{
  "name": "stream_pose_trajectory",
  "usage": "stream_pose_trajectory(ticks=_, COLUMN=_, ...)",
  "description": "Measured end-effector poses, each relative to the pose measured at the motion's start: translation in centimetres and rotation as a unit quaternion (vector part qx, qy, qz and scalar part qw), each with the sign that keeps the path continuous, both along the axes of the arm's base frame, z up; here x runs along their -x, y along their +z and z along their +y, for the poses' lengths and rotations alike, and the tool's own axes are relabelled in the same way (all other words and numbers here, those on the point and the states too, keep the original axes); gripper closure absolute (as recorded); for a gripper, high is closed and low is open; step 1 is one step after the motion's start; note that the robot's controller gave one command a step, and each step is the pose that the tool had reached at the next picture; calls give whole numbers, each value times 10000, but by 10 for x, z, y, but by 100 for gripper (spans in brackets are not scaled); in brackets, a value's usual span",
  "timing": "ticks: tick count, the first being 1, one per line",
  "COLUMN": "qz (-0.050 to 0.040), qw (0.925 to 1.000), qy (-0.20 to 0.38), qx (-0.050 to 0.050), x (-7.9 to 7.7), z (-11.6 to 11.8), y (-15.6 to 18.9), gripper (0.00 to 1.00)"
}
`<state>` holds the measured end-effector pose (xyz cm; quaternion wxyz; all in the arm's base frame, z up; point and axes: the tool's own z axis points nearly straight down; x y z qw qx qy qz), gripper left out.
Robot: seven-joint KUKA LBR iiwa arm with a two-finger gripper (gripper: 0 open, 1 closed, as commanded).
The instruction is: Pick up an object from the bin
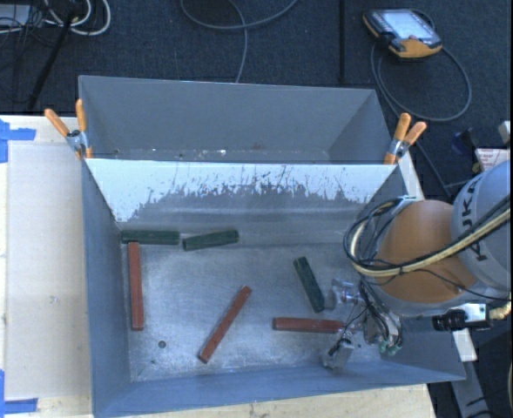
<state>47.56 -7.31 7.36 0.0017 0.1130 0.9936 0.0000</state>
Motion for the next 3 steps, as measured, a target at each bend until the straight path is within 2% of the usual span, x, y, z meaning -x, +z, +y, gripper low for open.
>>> stream_pose_trajectory(ticks=1, qz=-12, qw=10000, qy=16, qx=4, x=-1, z=0, y=1, gripper=100)
stream_pose_trajectory(ticks=2, qz=4, qw=10000, qy=18, qx=1, x=0, z=0, y=0, gripper=0)
stream_pose_trajectory(ticks=3, qz=-9, qw=10000, qy=30, qx=5, x=-1, z=0, y=1, gripper=100)
